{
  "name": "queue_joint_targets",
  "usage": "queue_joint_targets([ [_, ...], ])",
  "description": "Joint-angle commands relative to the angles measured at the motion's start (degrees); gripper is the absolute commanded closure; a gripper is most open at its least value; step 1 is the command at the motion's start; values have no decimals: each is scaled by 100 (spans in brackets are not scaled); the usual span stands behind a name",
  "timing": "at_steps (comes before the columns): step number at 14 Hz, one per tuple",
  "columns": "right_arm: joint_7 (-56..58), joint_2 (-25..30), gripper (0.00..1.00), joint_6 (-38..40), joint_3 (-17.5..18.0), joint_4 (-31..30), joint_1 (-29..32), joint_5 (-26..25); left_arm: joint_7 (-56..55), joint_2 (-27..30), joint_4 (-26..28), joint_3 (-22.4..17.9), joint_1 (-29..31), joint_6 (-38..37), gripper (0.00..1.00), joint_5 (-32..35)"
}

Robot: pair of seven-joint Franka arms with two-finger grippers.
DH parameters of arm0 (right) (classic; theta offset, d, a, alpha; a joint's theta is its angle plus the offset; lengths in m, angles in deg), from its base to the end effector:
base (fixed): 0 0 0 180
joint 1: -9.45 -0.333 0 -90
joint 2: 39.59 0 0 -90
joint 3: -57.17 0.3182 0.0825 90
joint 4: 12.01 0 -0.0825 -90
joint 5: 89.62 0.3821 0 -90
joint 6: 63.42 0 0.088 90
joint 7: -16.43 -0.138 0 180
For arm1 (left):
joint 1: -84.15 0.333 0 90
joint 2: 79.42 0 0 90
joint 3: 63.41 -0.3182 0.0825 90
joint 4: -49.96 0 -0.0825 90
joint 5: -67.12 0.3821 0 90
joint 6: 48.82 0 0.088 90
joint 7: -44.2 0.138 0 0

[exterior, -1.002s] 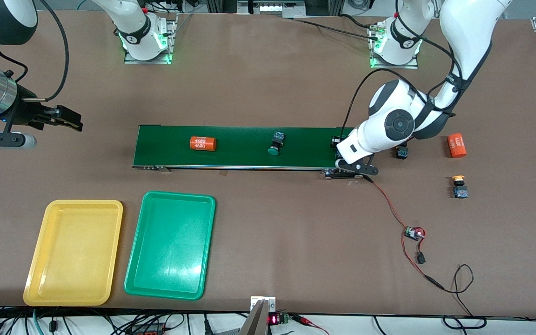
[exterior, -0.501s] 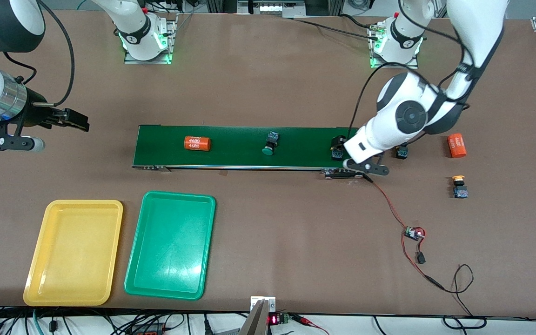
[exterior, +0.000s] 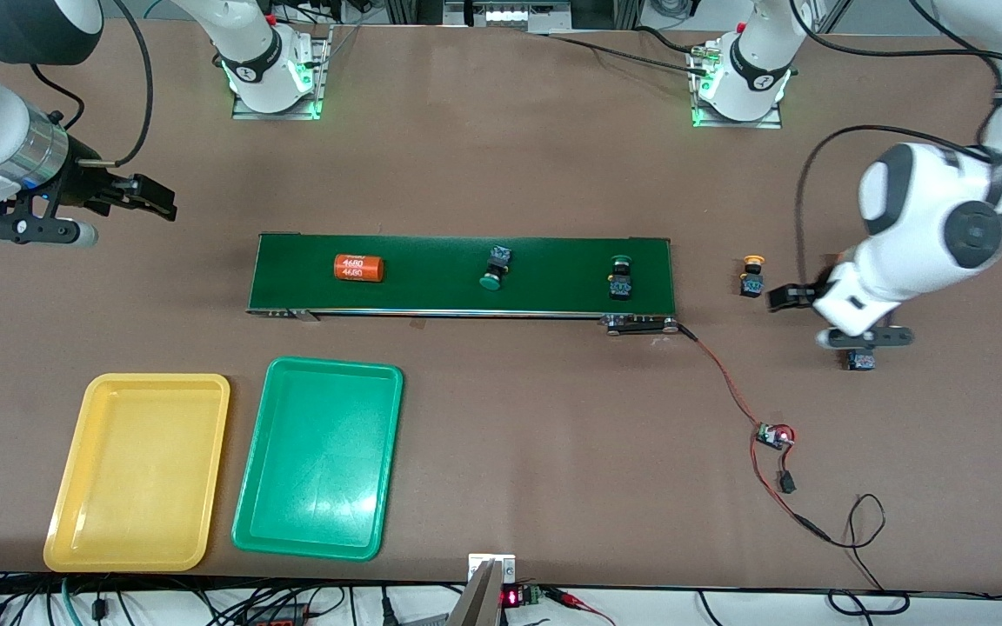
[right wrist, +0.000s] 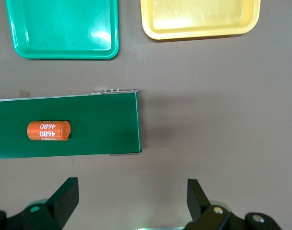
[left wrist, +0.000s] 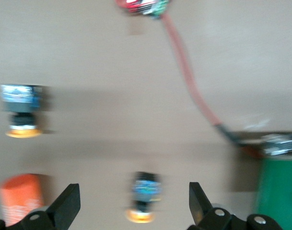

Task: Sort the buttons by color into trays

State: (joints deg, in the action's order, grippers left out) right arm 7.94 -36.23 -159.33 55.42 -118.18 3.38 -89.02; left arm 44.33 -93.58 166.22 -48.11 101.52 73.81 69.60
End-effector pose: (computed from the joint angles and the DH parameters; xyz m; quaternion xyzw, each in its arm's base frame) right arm 0.5238 0.0406 0.5036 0.9975 -0.0371 -0.0605 0.0007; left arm 0.5705 0.0254 0.2925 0.9979 0.0059 -0.0629 0.0162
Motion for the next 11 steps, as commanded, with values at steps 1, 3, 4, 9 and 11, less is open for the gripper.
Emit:
queue_joint_targets([
  [1, -21, 156, 0, -121, 8, -185, 27, 20, 1242, 80, 239, -921, -207, 15, 0, -55],
  [3, -12, 156, 0, -113, 8, -193, 27, 11, 1297, -16, 335, -1257, -208, 77, 0, 129],
  [4, -12, 156, 0, -113, 8, -194, 27, 11, 1289, -52, 362, -1284, -208, 86, 0, 452],
  [9, 5, 147, 0, -121, -45, -159, 80, 20, 1236, -586, 810, -1583, -155, 971, 0, 947],
  [11, 6, 147, 0, -113, -36, -158, 107, 20, 1209, -798, 872, -1592, -85, 1079, 0, 904],
])
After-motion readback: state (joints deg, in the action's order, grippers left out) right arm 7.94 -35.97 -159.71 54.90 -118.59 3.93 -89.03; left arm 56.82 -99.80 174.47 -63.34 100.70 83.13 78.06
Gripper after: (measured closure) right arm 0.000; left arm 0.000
